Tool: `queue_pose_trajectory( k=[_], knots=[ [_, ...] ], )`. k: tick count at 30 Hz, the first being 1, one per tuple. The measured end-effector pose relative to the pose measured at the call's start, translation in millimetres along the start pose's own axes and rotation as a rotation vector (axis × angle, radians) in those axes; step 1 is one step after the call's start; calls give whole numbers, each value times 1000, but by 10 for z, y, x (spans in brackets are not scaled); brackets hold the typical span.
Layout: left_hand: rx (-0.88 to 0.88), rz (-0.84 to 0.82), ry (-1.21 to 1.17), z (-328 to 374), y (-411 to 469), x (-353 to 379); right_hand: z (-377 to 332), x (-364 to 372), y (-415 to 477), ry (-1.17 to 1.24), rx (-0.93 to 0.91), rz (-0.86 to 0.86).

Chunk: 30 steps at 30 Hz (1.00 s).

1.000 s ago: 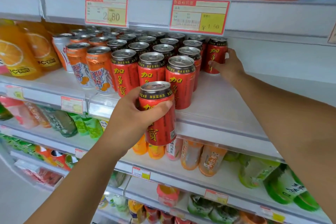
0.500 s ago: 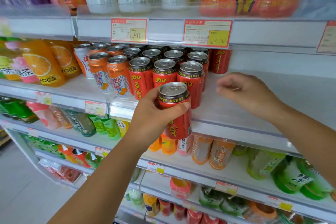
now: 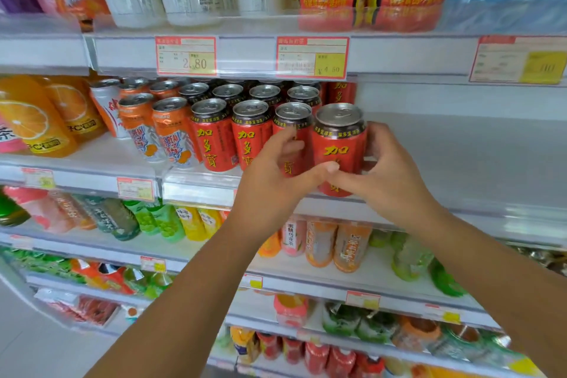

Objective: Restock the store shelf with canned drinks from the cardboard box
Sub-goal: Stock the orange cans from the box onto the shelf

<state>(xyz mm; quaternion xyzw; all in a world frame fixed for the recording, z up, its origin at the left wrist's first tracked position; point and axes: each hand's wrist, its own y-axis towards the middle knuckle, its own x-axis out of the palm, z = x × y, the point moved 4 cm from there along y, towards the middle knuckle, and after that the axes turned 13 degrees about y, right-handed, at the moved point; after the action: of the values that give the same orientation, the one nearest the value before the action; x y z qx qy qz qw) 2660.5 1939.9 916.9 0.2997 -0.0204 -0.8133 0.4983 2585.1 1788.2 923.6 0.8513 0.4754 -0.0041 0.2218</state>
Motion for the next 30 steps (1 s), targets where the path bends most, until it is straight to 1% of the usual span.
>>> queue_pose_trajectory(
  k=[2,4,6,8,13,20,23,30],
  knots=[
    [26,47,341,-195,-26,-74,71,-97,161,-23,7,54],
    [119,104,624,-370,-60,-120,149,-161,325,-48,30,67],
    [173,126,773,-540,-56,-108,251,-198,476,-76,62,77],
    [194,144,844,-690,-40,-91,373,-214,625,-83,78,91],
    [258,216,859,-840,-43,-56,609,-180,967,-137,104,104],
    [262,222,817,-893,-26,-33,832,-142,1369,-187,114,95],
    [268,218,814,-912,-21,-29,911,-116,1501,-231,121,124],
    [278,233,796,-923,-30,-37,1012,-14,1625,-229,149,185]
  ],
)
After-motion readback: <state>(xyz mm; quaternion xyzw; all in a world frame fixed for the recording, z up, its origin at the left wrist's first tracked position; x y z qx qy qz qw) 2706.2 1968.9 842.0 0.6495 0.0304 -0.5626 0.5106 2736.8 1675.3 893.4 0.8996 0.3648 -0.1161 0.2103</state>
